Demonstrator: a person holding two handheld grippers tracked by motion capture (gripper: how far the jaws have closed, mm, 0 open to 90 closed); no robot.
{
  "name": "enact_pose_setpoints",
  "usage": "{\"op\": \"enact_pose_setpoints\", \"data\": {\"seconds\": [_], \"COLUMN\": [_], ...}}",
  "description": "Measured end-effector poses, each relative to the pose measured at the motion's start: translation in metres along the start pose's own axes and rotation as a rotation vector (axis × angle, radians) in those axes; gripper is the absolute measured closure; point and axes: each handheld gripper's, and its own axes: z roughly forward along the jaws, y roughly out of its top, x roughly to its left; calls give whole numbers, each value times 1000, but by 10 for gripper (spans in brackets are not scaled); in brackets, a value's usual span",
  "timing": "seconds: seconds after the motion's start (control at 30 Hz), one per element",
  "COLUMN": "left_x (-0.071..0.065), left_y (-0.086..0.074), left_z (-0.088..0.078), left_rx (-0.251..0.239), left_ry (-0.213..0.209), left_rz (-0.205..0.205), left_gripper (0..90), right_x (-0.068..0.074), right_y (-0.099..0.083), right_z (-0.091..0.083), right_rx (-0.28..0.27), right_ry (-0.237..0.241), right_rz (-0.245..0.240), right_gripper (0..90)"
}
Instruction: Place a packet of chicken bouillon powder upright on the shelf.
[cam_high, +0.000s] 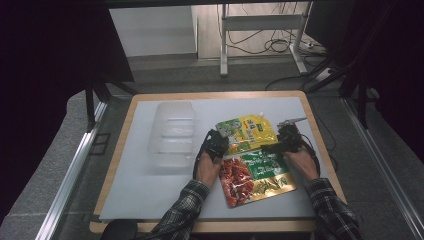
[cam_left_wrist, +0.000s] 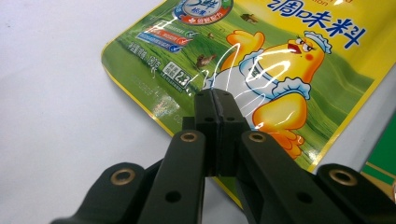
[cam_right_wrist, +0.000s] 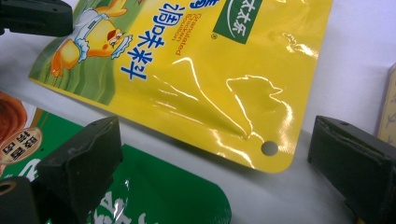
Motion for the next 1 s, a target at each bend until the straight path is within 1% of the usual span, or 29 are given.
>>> {"op": "enact_pose_setpoints", "data": {"seconds": [0.07,0.1,0.2,0.27,0.4,0.53,0.6,0.63,0.67,0.73,0.87,0.9,0.97,1.0], "left_x": [0,0,0,0,1,1,1,1,1,1,1,1,1,0], "left_y": [0,0,0,0,0,0,0,0,0,0,0,0,0,0], "left_z": [0,0,0,0,0,0,0,0,0,0,0,0,0,0], "left_rx": [1,2,2,3,4,5,7,7,8,8,8,8,8,8], "left_ry": [0,0,0,-2,-5,-6,-4,-3,-3,-2,1,1,2,3], "left_rz": [0,1,1,-1,-4,-5,-1,0,0,1,2,2,5,6], "left_gripper": [900,900,900,900,900,900,900,900,900,900,900,900,899,900], "right_x": [0,0,0,1,1,0,0,0,0,-1,-1,0,3,4], "right_y": [1,2,3,5,6,10,10,12,12,16,19,21,23,25], "right_z": [1,2,2,3,5,8,9,10,10,13,15,17,18,19], "right_rx": [1,-2,-1,-1,-2,-9,-8,-11,-11,-14,-44,-44,-39,-34], "right_ry": [10,24,31,57,69,97,100,109,109,128,174,172,153,143], "right_rz": [0,8,6,13,18,42,44,54,54,81,130,131,137,134], "right_gripper": [29,29,29,29,29,30,30,32,32,33,28,32,32,48]}}
